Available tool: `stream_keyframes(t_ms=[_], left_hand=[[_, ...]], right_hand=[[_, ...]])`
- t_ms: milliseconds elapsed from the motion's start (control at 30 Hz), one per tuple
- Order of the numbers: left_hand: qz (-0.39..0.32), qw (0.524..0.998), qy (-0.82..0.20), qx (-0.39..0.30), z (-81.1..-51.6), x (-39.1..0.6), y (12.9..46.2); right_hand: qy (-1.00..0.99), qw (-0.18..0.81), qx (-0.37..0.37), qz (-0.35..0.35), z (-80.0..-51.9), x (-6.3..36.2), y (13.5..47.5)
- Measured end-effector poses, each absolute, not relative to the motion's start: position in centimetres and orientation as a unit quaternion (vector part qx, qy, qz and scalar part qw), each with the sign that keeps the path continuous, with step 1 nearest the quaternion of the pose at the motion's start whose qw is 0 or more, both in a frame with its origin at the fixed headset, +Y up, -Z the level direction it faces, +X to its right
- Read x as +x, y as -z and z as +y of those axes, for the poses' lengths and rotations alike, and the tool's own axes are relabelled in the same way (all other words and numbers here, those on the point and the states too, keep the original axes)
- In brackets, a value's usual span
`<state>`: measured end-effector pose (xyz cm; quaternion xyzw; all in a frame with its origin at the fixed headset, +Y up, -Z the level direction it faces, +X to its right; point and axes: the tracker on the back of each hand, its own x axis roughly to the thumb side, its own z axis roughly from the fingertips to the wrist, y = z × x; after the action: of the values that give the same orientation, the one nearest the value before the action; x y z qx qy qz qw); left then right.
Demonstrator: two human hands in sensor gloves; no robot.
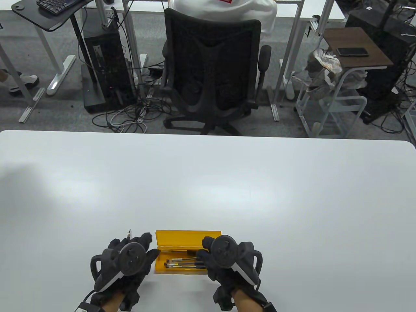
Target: Cap pen on the opposite end
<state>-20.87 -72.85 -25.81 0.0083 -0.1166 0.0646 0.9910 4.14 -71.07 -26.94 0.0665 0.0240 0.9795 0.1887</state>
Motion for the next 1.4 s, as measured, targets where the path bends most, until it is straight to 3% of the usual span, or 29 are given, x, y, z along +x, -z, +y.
stream_keyframes(t_ms=[100, 233, 433, 567, 667, 800, 1233, 1333, 1400], left_hand=[[-0.170, 0.985, 0.007, -0.004, -74.1, -19.1, 26.0], [-0.163, 0.982, 0.075, -0.062, -76.0, -18.4, 26.7], [-0.121, 0.984, 0.030, -0.130, -77.0, -19.3, 27.3], [-0.113, 0.984, 0.016, -0.137, -77.1, -19.2, 27.3], [-0.108, 0.985, 0.008, -0.131, -77.1, -19.0, 27.1], [-0.110, 0.987, 0.022, -0.117, -77.0, -18.6, 26.8], [-0.105, 0.987, 0.016, -0.120, -77.1, -18.8, 27.0], [-0.105, 0.987, 0.012, -0.119, -77.2, -18.9, 27.0], [-0.104, 0.987, 0.011, -0.119, -77.1, -18.9, 27.0]], right_hand=[[-0.988, 0.129, 0.073, 0.037, -71.5, 3.6, 27.2], [-0.993, 0.060, 0.082, 0.059, -72.6, 2.7, 27.6], [-0.994, -0.007, 0.088, 0.071, -74.4, 1.8, 28.1], [-0.991, -0.060, 0.092, 0.076, -75.1, 1.2, 28.2], [-0.989, -0.072, 0.102, 0.079, -75.2, 1.0, 28.0], [-0.983, -0.070, 0.104, 0.135, -75.5, 1.0, 28.0], [-0.983, -0.078, 0.110, 0.127, -75.5, 0.6, 28.0], [-0.983, 0.000, 0.087, 0.162, -75.6, 1.5, 28.5], [-0.987, 0.015, 0.074, 0.141, -75.5, 1.9, 28.4]])
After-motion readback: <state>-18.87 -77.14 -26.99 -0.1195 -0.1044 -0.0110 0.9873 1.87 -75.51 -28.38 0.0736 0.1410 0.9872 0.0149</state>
